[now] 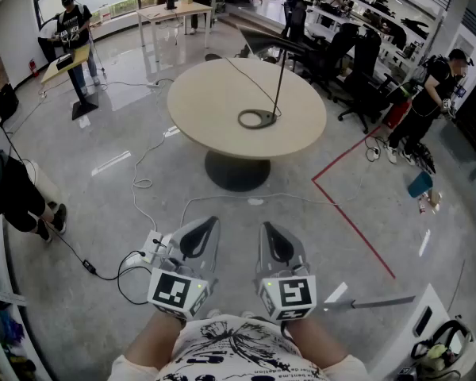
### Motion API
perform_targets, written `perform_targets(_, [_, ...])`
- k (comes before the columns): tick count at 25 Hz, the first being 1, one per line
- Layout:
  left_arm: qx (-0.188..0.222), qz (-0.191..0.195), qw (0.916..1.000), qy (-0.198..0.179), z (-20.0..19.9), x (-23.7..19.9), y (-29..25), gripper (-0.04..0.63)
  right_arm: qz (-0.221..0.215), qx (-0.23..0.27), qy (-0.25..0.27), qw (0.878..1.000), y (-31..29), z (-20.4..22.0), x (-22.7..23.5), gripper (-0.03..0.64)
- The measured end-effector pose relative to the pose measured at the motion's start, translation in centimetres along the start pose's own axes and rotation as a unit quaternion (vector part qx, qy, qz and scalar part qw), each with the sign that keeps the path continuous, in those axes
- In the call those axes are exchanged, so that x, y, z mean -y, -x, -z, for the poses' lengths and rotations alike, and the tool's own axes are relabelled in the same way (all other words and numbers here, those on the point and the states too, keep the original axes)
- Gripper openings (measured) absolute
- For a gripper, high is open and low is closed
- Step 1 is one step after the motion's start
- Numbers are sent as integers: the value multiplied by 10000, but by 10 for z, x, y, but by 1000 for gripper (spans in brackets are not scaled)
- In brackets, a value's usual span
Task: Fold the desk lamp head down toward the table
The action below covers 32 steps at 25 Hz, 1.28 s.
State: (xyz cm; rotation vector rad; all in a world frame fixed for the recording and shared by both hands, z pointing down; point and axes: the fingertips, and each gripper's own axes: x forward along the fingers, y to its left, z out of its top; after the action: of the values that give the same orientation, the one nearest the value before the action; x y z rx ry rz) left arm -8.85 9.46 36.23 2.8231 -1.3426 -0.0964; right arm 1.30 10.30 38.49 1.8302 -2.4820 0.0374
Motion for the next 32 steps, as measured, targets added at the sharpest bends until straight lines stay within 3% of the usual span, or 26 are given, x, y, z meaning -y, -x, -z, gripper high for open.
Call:
perform_targets(13, [12, 217, 9996, 184, 7, -3, 1, 6, 163, -99, -72, 9998, -3, 5, -3, 8])
perform_targets(18, [-31, 307, 9992, 266, 12, -11, 3, 6, 64, -31, -287, 9996, -7, 7, -16, 8])
perform_targets(25, [-172, 265, 9983, 487, 28, -23, 1, 6, -111, -315, -355, 9988, -9, 23, -22, 8])
perform_targets(28, [-252, 297, 9978, 541, 39, -26, -10, 6, -60, -429, -400, 9983, -19, 35, -11, 8])
perform_targets(32, [-306, 309, 9983, 391, 45, -23, -37, 6, 316, -520, -365, 9975, -40, 44, 28, 8])
